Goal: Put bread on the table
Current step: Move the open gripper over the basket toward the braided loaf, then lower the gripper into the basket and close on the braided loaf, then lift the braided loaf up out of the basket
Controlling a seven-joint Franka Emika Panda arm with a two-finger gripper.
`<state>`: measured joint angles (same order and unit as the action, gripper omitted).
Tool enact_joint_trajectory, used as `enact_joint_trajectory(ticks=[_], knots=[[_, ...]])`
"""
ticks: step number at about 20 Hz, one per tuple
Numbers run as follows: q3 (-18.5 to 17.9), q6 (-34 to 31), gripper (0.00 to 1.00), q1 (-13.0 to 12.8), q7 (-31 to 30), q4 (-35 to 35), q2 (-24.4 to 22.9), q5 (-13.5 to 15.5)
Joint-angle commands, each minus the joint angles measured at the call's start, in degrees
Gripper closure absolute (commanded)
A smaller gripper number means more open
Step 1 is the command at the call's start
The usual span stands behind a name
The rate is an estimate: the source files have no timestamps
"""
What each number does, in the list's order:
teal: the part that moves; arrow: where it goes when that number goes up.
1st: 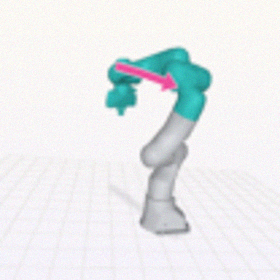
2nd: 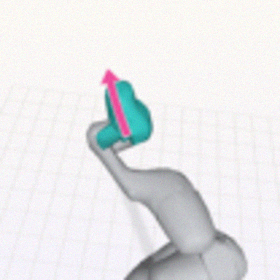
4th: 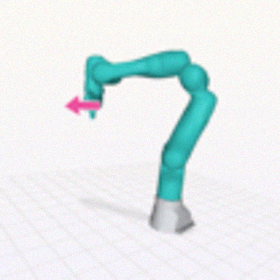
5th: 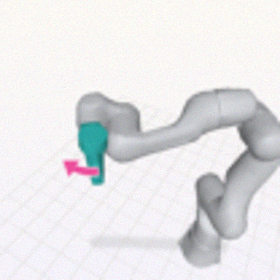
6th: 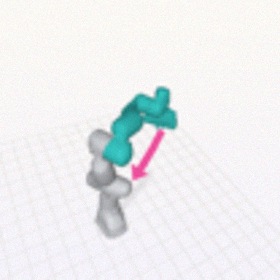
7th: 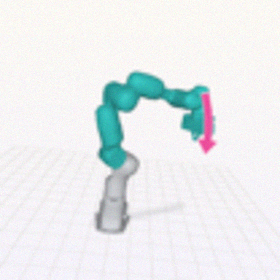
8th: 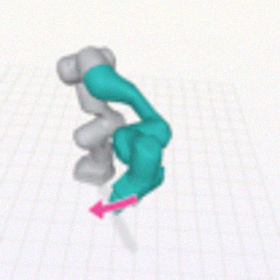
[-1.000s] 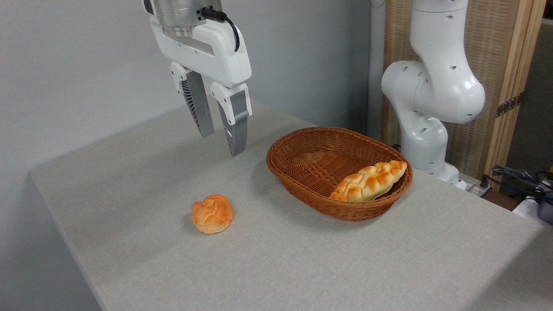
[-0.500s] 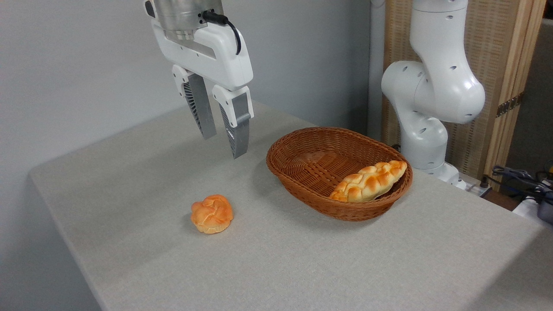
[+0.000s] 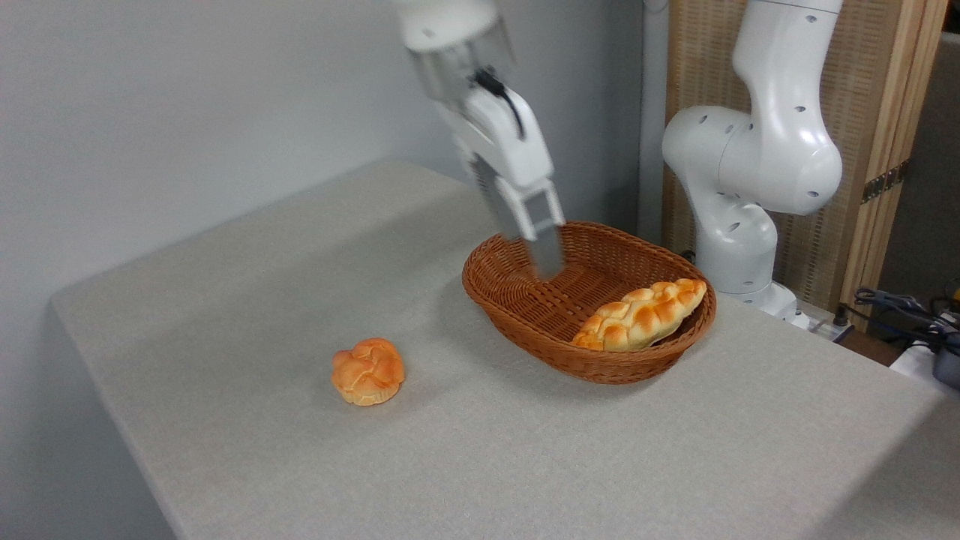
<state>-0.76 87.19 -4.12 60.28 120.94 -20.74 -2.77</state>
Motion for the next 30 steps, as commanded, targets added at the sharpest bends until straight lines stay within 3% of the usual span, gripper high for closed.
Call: enact_joint_trajectory(ticks=[1, 3, 5, 8, 11, 13, 15, 17, 26, 30], knots=[[-5.37, 5.86, 0.00, -4.39, 1.68, 18.06, -9.74, -4.78], [-8.02, 7.37, 0.00, -5.37, 1.68, 22.75, -11.51, -5.92], [-12.74, 7.29, 0.00, -8.43, 1.68, 26.18, -11.43, -11.52], [-19.01, 7.55, 0.00, -13.00, 1.68, 27.42, -11.17, -12.69], [-19.10, 7.90, 0.01, -13.11, 1.68, 27.42, -10.99, -12.69], [-19.10, 8.25, 0.20, -13.20, 1.68, 27.34, -10.90, -12.69], [-19.10, 8.78, 0.47, -13.20, 1.86, 27.34, -10.90, -12.69], [-19.10, 8.78, 0.61, -13.37, 2.82, 27.34, -10.90, -12.96], [-18.93, 8.52, 0.66, -14.16, 3.53, 26.81, -10.99, -13.13], [-18.75, 7.73, 0.69, -17.23, 3.35, 26.02, -11.51, -13.22]])
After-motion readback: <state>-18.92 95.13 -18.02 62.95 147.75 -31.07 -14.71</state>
